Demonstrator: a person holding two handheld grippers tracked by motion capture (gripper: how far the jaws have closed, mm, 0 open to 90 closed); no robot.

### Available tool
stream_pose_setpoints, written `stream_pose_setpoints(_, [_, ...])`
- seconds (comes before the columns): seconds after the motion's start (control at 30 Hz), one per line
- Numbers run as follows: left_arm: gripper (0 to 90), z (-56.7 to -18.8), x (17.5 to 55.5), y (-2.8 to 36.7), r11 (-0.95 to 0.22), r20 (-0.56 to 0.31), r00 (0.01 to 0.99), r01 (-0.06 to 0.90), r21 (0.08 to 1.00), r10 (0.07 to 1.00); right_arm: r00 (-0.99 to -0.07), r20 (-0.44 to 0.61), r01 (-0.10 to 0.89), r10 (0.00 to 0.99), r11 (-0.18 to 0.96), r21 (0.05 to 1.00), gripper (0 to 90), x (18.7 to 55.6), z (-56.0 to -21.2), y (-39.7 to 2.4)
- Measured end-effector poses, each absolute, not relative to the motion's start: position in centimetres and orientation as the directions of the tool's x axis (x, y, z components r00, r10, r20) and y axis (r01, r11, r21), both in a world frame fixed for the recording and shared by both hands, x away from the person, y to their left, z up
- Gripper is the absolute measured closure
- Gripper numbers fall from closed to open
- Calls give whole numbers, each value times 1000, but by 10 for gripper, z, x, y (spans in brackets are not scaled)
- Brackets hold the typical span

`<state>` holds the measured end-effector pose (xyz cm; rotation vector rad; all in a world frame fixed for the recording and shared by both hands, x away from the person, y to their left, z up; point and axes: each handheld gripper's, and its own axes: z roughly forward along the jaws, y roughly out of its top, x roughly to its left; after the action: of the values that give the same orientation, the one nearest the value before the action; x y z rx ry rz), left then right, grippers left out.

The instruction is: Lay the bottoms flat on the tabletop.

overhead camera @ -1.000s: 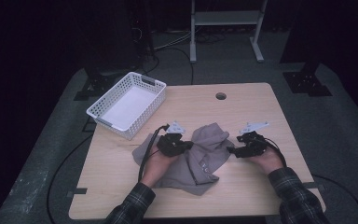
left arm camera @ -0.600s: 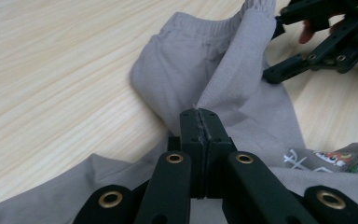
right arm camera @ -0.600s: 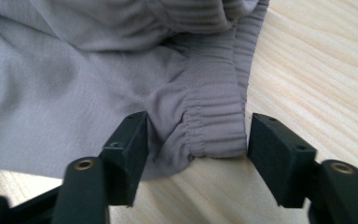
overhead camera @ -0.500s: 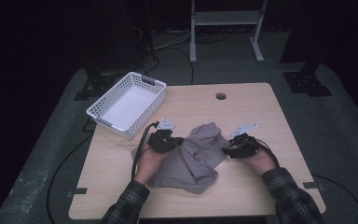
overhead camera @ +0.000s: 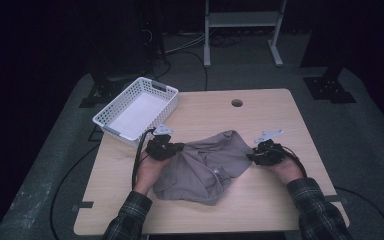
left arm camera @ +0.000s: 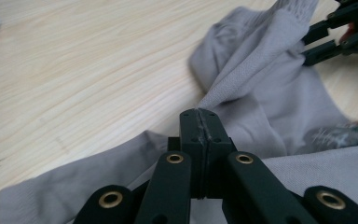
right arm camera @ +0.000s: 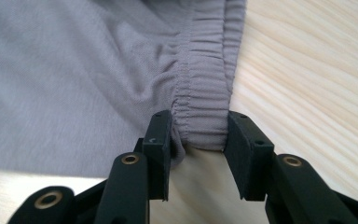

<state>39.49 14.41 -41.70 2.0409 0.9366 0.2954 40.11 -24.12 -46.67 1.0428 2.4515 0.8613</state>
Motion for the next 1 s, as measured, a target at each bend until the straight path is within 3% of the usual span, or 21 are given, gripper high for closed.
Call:
stream_pose_setpoints(0.4, [894,-423,403,161,-343,-134,652,549,762,746,-633,-98,549,768,535,642,614,410,-466,-266])
stream_pose_setpoints(0.67, [643,-406,394,134,-387,-97,731,464,797,675,-636,-99,548,765,538,641,608,410,-466,-265])
stream_pose_setpoints(1.0, [496,-412,385,84,-457,-109,822,415,787,559,-636,-97,549,766,537,641,604,410,-466,-264])
